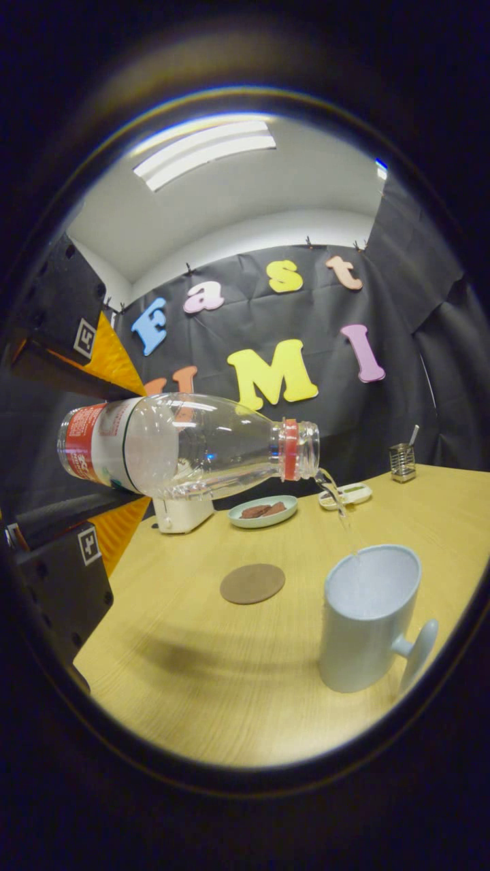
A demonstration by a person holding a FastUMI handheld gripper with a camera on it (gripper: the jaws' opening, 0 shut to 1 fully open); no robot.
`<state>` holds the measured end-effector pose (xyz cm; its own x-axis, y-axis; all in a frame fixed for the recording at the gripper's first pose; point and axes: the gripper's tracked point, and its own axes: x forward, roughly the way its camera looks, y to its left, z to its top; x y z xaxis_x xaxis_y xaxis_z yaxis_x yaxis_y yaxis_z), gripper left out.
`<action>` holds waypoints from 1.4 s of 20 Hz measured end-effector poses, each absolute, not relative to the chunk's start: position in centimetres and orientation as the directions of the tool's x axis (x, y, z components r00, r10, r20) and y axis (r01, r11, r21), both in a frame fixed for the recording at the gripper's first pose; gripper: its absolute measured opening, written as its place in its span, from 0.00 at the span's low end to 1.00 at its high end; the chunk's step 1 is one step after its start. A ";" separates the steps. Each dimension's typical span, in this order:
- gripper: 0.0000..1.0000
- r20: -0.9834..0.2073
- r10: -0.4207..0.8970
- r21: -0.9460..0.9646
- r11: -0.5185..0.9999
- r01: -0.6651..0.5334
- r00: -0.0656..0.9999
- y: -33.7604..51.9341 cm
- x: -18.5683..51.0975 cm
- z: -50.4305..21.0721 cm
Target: Take the bottle from table, then pour the juice into the cup, finally place the bottle on the coaster
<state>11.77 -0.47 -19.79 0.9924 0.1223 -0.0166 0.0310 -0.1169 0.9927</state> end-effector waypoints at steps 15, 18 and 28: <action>0.74 0.023 0.120 0.985 -0.173 -0.002 0.993 -0.5 11.9 -19.3; 0.74 0.015 0.125 0.982 -0.189 0.009 0.992 -0.7 11.9 -19.2; 0.74 0.008 0.113 0.969 -0.248 0.020 0.994 -1.0 11.7 -19.0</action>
